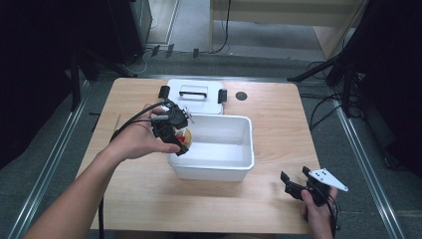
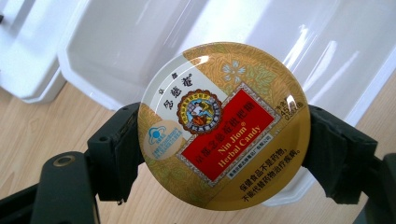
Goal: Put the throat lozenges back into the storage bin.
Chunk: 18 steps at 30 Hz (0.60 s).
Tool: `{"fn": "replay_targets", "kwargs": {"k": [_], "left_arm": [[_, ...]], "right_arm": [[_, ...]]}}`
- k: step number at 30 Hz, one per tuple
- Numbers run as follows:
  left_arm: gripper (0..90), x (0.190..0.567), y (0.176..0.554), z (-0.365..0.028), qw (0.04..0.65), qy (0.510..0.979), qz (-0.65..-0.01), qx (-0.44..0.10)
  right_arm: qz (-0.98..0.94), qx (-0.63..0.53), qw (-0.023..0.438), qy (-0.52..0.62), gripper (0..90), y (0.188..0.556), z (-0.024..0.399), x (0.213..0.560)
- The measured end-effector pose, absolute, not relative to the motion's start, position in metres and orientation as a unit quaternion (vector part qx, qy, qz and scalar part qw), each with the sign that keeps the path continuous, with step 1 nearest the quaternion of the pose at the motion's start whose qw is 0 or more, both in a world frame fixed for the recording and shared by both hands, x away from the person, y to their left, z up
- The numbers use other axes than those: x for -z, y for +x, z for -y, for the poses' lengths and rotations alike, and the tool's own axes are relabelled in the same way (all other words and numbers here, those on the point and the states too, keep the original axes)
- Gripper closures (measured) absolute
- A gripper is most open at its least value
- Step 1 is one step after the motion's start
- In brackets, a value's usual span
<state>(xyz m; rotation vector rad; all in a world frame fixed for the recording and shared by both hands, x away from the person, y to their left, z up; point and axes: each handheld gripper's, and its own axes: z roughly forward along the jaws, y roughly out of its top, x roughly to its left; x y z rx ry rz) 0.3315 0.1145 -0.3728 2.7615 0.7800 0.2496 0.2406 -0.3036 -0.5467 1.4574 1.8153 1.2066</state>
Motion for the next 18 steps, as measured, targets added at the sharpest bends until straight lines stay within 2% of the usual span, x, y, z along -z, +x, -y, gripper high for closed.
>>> {"fn": "replay_targets", "kwargs": {"k": [18], "left_arm": [[21.3,0.384,0.336,-0.106,0.135,0.956,-0.249,-0.074]], "right_arm": [[-0.67,-0.445,0.256,0.537,13.4,0.241,0.303,0.547]]}}
